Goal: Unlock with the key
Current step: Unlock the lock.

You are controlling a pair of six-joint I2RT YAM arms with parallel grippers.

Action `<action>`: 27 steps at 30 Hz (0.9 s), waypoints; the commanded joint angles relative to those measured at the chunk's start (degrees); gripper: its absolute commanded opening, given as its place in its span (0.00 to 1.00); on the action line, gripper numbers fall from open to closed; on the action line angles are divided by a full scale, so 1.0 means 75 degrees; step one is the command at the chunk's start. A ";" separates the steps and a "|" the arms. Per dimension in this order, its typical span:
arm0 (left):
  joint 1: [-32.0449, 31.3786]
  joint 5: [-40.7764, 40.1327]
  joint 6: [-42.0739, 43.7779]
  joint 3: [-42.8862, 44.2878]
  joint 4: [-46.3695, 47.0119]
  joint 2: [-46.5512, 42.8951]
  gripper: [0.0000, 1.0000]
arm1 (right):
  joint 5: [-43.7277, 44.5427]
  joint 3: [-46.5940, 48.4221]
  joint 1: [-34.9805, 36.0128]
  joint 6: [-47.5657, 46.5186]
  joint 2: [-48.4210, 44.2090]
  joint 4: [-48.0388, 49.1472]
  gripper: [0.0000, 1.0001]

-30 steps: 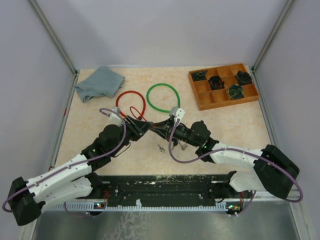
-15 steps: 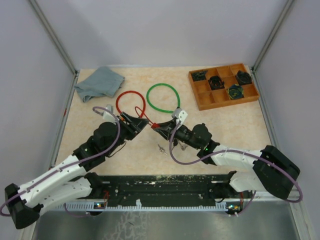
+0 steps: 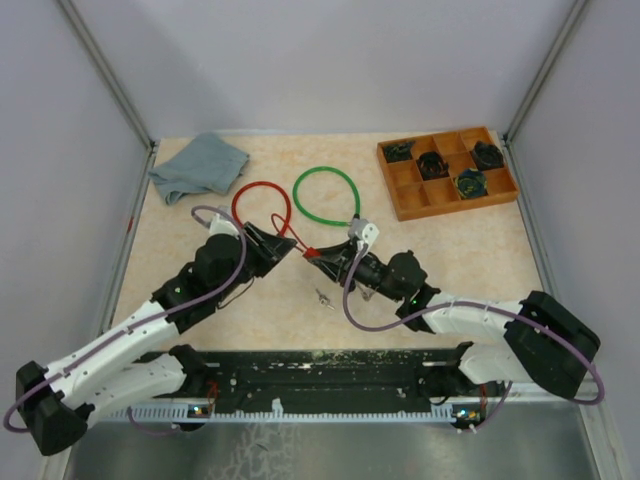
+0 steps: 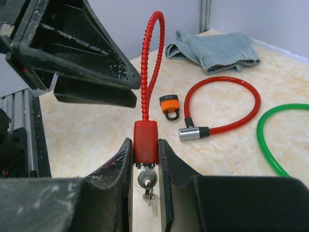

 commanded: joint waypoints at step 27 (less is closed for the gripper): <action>0.0778 0.1261 0.0042 -0.0220 0.0826 0.0411 0.00 | -0.0755 0.0218 -0.0010 0.0516 -0.0518 -0.0242 0.00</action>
